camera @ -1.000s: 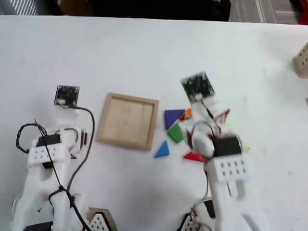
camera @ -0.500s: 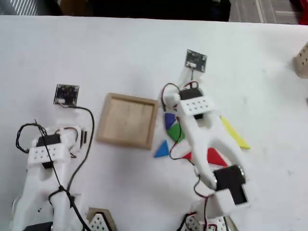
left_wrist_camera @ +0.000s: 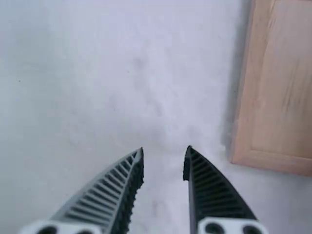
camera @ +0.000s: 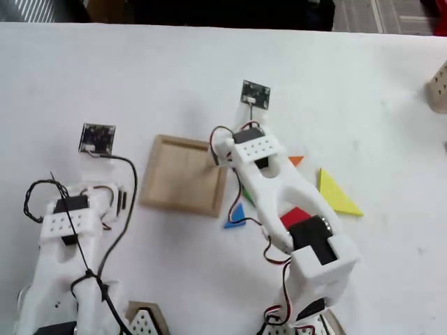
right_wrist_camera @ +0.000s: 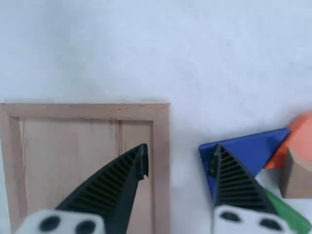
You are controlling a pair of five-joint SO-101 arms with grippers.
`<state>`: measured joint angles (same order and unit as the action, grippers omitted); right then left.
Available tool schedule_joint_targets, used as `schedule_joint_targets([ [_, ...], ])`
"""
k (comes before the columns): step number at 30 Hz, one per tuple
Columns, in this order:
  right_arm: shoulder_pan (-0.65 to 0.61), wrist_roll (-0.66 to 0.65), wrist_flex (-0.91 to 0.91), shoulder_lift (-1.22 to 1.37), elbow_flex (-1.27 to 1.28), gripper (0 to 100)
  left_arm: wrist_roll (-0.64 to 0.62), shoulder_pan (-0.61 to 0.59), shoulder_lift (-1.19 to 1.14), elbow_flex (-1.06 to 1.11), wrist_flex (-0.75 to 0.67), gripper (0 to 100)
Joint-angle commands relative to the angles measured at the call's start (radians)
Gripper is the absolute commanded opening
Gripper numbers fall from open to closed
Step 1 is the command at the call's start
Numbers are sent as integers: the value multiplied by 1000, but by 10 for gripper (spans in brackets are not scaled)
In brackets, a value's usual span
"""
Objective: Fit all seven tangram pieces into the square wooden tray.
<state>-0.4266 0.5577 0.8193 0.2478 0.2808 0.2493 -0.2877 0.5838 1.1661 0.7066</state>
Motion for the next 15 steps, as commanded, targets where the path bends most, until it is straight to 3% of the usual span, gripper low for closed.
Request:
schedule_joint_targets([
  [1,42,12,50,-5,-23,209,8,-5,30,2,-38,155],
  [10,77,2,209,-176,3,209,8,-5,30,2,-46,155],
  [15,65,-49,148,-236,103,209,8,-5,30,3,-44,155],
])
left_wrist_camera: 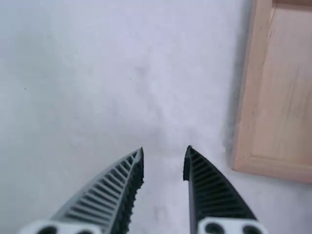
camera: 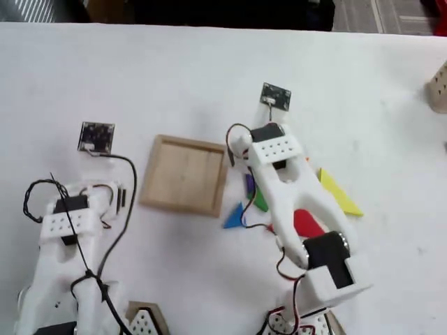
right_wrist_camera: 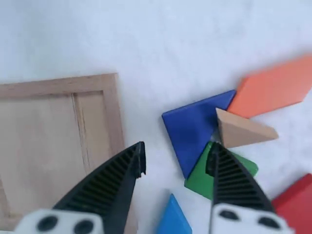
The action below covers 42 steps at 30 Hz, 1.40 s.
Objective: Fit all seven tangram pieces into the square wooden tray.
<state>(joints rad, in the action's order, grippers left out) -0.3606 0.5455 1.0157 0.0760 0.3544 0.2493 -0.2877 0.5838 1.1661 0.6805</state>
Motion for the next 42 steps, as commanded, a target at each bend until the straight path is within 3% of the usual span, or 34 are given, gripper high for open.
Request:
schedule_joint_targets([
  [1,-4,-40,-87,-51,48,209,8,-5,30,3,-17,155],
  [7,-1,-38,-209,87,46,209,8,-10,30,3,-15,155],
  [22,1,-43,-128,182,-60,209,8,-7,30,3,-15,155],
  [30,88,-49,18,183,-120,209,8,-8,30,3,-15,155],
  [40,93,-44,13,185,-123,202,8,-5,30,3,-15,155],
  [42,94,-40,13,185,-124,162,8,-5,30,3,-15,155],
])
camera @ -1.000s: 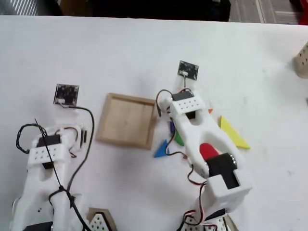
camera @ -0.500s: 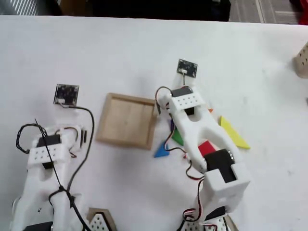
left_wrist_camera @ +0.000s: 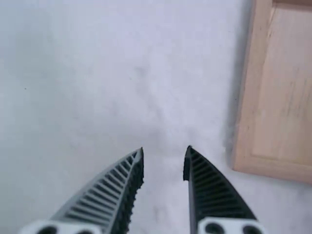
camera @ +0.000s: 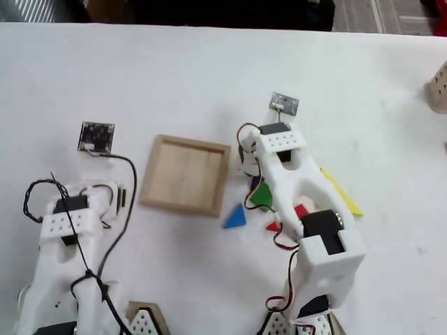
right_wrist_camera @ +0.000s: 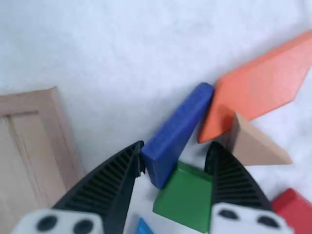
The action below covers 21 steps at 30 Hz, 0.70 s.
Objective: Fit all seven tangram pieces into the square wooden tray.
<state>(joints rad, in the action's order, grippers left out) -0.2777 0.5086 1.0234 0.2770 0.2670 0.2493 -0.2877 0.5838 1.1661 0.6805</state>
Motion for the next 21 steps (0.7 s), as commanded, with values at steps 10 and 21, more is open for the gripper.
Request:
schedule_joint_targets([
  [10,16,-14,24,-51,-38,19,8,-5,30,3,-15,155],
  [21,-140,-367,105,-325,-32,16,3,-8,30,3,-21,154],
])
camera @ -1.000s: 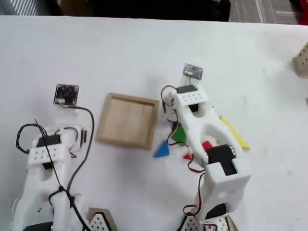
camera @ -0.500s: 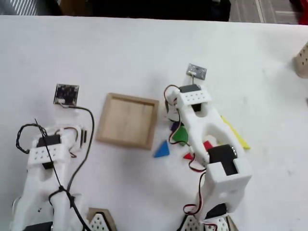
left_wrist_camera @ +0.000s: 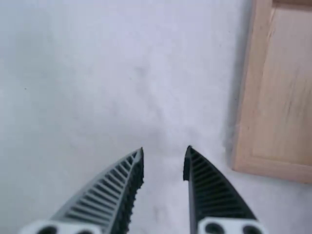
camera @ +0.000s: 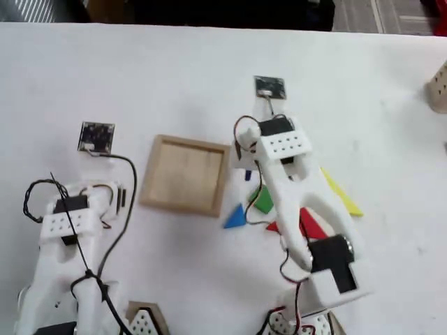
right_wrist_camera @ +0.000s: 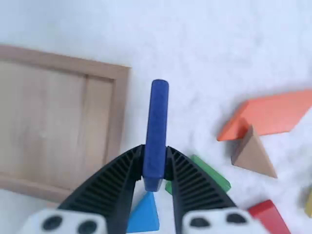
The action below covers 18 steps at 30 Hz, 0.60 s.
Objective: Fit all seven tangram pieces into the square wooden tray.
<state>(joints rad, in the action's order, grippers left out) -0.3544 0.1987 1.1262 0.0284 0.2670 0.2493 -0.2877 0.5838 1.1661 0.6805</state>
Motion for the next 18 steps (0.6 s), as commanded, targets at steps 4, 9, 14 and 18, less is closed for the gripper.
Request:
schedule_joint_targets([
  [4,-179,-61,-74,-24,-32,17,3,-10,30,3,-21,154],
  [9,-291,-57,-272,134,-38,17,3,-10,30,3,-21,154],
  [14,-312,-61,-321,217,-84,32,3,-10,30,3,-21,154],
  [18,-274,-63,-205,246,-158,197,3,-7,30,3,-21,154],
])
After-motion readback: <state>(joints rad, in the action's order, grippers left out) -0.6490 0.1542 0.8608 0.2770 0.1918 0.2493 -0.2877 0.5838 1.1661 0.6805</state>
